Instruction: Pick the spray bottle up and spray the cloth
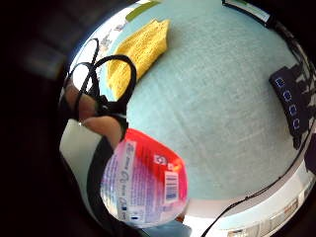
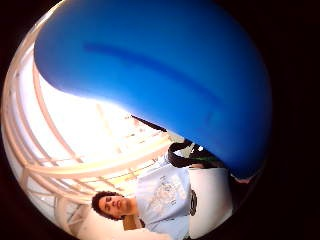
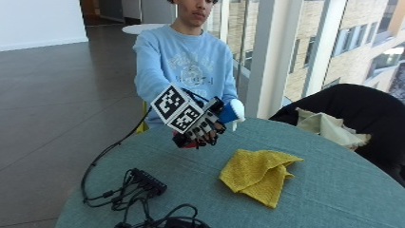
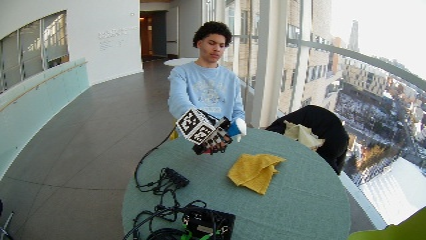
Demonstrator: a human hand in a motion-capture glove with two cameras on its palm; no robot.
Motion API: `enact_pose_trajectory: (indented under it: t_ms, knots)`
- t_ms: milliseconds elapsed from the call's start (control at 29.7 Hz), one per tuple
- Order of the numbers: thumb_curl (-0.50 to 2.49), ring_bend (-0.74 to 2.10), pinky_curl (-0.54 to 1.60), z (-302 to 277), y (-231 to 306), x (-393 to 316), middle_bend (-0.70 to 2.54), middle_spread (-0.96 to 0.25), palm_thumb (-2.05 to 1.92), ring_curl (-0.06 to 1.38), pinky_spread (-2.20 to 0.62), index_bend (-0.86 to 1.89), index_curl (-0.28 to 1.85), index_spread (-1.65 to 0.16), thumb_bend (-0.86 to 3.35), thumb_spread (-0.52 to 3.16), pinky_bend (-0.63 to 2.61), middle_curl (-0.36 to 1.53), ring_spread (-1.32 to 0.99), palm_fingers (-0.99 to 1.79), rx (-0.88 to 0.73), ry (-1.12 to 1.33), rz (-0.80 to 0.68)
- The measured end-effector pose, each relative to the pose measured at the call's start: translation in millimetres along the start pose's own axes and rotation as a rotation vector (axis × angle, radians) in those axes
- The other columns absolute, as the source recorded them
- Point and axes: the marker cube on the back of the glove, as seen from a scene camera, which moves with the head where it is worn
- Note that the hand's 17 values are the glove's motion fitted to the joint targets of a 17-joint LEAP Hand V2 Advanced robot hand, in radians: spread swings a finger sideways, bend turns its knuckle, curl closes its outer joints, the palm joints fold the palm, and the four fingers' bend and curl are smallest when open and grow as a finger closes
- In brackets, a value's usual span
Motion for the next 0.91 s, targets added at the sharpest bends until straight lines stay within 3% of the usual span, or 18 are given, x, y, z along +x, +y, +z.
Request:
enact_pose_trajectory:
  t_ms: [910]
  knots:
    - [0.64,0.6,0.38,7.8,-2.4,-4.6,0.42,-0.08,0.86,0.4,0.07,0.11,0.3,-0.2,-0.03,0.78,0.32,0.51,-0.06,1.15,-0.052,0.051,0.0]
